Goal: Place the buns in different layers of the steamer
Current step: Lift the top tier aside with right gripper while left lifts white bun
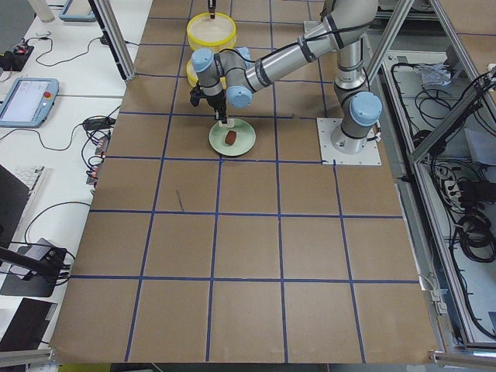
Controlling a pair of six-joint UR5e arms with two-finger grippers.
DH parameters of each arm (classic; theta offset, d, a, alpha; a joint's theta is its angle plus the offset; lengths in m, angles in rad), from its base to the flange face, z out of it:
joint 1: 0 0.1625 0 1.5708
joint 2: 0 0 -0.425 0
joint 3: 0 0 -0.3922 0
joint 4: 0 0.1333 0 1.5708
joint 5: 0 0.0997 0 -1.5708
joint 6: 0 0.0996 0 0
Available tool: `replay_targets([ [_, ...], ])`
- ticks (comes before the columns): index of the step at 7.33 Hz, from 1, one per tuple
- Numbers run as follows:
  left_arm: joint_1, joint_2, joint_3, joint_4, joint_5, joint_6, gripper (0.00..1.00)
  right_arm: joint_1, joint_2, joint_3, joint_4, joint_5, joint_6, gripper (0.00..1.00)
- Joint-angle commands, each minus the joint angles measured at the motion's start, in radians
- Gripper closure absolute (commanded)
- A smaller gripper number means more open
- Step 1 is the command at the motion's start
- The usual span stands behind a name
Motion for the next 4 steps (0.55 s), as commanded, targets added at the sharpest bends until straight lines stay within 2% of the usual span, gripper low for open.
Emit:
replay_targets([
  [1, -0.084, 0.018, 0.131, -0.066, -0.117, -0.179, 0.97, -0.094, -0.037, 0.004, 0.034, -0.021, -0.095, 0.92],
  [3, -0.211, -0.016, 0.192, -0.007, -0.255, -0.478, 0.97, -0.168, -0.037, 0.024, 0.018, -0.033, -0.125, 0.93],
  [4, -0.297, -0.090, 0.194, 0.116, -0.348, -0.554, 0.97, -0.228, -0.037, 0.039, 0.021, -0.022, -0.131, 0.93],
])
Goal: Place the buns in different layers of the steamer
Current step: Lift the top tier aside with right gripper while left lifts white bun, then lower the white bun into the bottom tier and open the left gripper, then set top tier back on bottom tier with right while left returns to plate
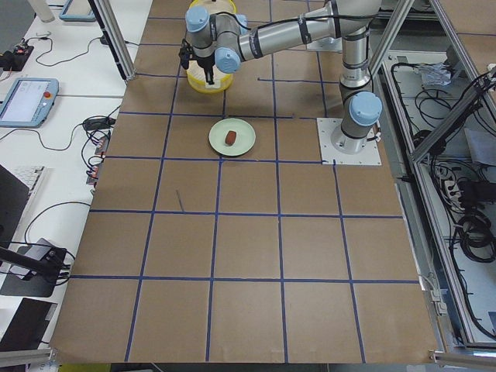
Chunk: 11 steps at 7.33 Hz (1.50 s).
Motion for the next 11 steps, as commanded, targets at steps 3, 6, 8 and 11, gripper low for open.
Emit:
replay_targets([
  [3, -0.162, -0.175, 0.017, 0.306, -0.084, -0.241, 0.36, -0.093, -0.001, 0.033, -0.003, 0.008, -0.086, 0.93],
  [6, -0.162, -0.162, 0.013, 0.297, -0.052, -0.223, 0.22, -0.093, -0.001, 0.030, -0.006, 0.007, -0.088, 0.93],
  [8, -0.162, -0.139, 0.019, 0.290, -0.050, -0.205, 0.22, -0.092, -0.003, 0.020, -0.005, 0.019, -0.077, 0.93],
  [11, 0.040, -0.007, -0.045, 0.090, 0.096, 0.129, 0.15, 0.053, 0.005, 0.021, -0.023, 0.031, 0.086, 0.93],
])
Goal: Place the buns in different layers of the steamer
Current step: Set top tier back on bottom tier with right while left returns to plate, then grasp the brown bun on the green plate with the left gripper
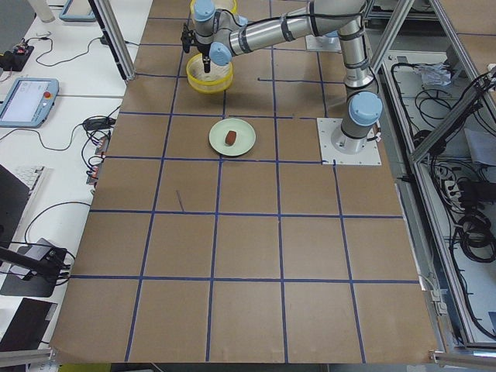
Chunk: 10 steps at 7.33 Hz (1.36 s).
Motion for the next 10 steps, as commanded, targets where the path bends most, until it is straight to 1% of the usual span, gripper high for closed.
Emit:
replay_targets([
  [1, 0.226, 0.098, -0.119, -0.178, 0.125, 0.388, 0.17, 0.146, 0.016, 0.004, -0.043, 0.000, 0.180, 0.92],
  [2, 0.354, 0.144, -0.202, -0.185, 0.148, 0.566, 0.18, 0.199, 0.018, -0.001, -0.046, 0.002, 0.236, 0.92],
  [3, 0.441, 0.189, -0.257, -0.185, 0.143, 0.681, 0.18, 0.261, 0.041, -0.001, -0.113, 0.002, 0.332, 0.92],
  [4, 0.459, 0.187, -0.261, -0.180, 0.138, 0.697, 0.18, 0.332, 0.074, 0.001, -0.131, -0.010, 0.402, 0.92],
  [6, 0.458, 0.146, -0.296, -0.183, 0.103, 0.697, 0.18, 0.346, 0.111, 0.002, -0.155, -0.012, 0.424, 0.92],
  [7, 0.459, 0.148, -0.314, -0.185, 0.116, 0.705, 0.19, 0.353, 0.111, 0.006, -0.155, -0.010, 0.427, 0.92],
  [8, 0.459, 0.137, -0.322, -0.172, 0.109, 0.717, 0.23, 0.354, 0.113, 0.006, -0.157, -0.010, 0.436, 0.92],
  [9, 0.459, 0.135, -0.328, -0.143, 0.112, 0.720, 0.40, 0.354, 0.128, 0.004, -0.158, -0.013, 0.433, 0.92],
  [10, 0.459, 0.117, -0.333, -0.142, 0.104, 0.715, 0.55, 0.353, 0.136, -0.001, -0.158, -0.041, 0.428, 0.92],
])
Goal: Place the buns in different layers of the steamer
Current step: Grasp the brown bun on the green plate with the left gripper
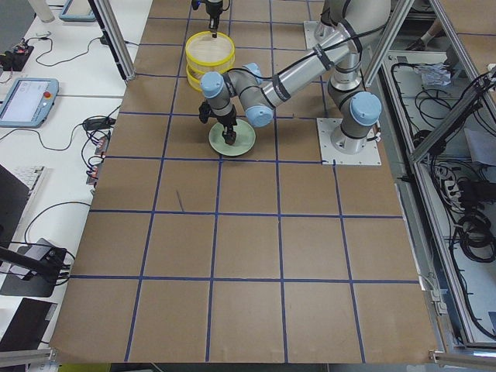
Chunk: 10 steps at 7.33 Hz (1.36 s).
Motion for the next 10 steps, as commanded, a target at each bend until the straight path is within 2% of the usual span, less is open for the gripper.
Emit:
replay_targets([
  [1, 0.000, -0.018, -0.006, 0.013, 0.000, 0.003, 0.62, 0.001, 0.013, -0.002, -0.001, -0.027, -0.002, 0.91],
  [2, 0.000, -0.020, -0.005, 0.016, 0.002, 0.004, 0.70, 0.001, 0.013, -0.002, -0.003, -0.026, 0.002, 0.91],
  [3, 0.000, -0.020, -0.005, 0.016, 0.005, 0.003, 0.89, 0.001, 0.013, -0.001, -0.003, -0.018, 0.003, 0.91],
  [4, 0.000, -0.012, 0.006, 0.014, 0.005, -0.005, 0.98, 0.001, 0.013, -0.001, -0.021, -0.017, 0.005, 0.91],
  [7, -0.027, 0.005, 0.091, 0.002, -0.003, -0.056, 0.99, 0.001, 0.032, -0.001, -0.062, -0.015, 0.027, 0.91],
  [9, -0.104, 0.009, 0.183, -0.073, 0.002, -0.163, 0.99, 0.004, 0.032, -0.001, -0.065, -0.014, 0.031, 0.91],
  [10, -0.118, 0.009, 0.197, -0.104, 0.002, -0.198, 0.99, 0.007, 0.032, -0.001, -0.067, -0.014, 0.037, 0.91],
])
